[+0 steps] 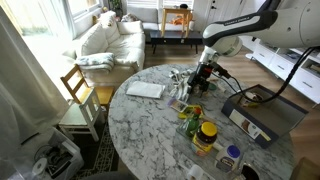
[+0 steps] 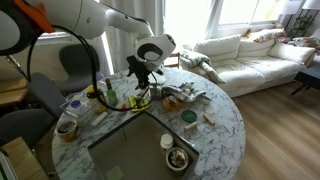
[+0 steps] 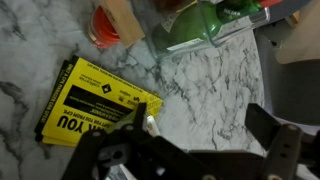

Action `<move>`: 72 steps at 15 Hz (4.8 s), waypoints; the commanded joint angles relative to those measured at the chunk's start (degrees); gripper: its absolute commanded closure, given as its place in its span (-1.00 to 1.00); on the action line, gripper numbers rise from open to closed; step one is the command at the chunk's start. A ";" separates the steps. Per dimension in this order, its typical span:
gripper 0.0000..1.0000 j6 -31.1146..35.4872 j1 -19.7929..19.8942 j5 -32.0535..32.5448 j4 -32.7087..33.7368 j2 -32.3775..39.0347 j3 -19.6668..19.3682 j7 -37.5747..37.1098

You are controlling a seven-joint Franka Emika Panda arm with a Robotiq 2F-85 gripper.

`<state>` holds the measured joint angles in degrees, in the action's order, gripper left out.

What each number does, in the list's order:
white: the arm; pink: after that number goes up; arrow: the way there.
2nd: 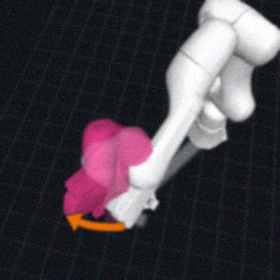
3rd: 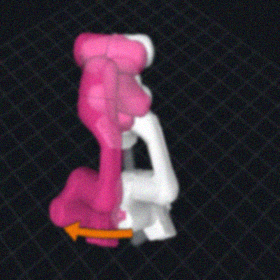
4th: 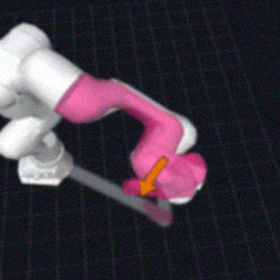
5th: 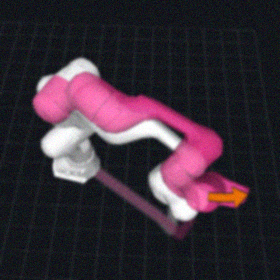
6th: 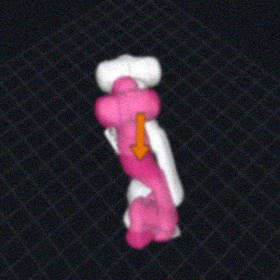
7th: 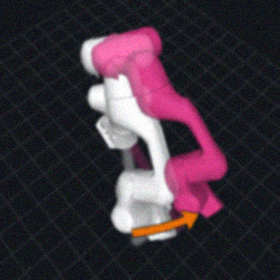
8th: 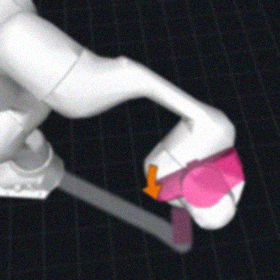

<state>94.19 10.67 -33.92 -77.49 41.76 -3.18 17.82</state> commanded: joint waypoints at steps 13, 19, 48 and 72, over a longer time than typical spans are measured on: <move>-1.00 24.61 2.45 0.68 -11.04 -0.78 5.53 3.41; -0.99 26.42 4.01 0.25 -12.64 0.62 7.43 5.07; 1.00 31.29 5.29 0.29 -12.45 4.10 8.89 4.71; -0.51 18.65 3.75 -7.34 -10.31 4.21 6.83 3.91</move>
<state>111.72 16.18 -42.33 -88.54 44.56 4.92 23.40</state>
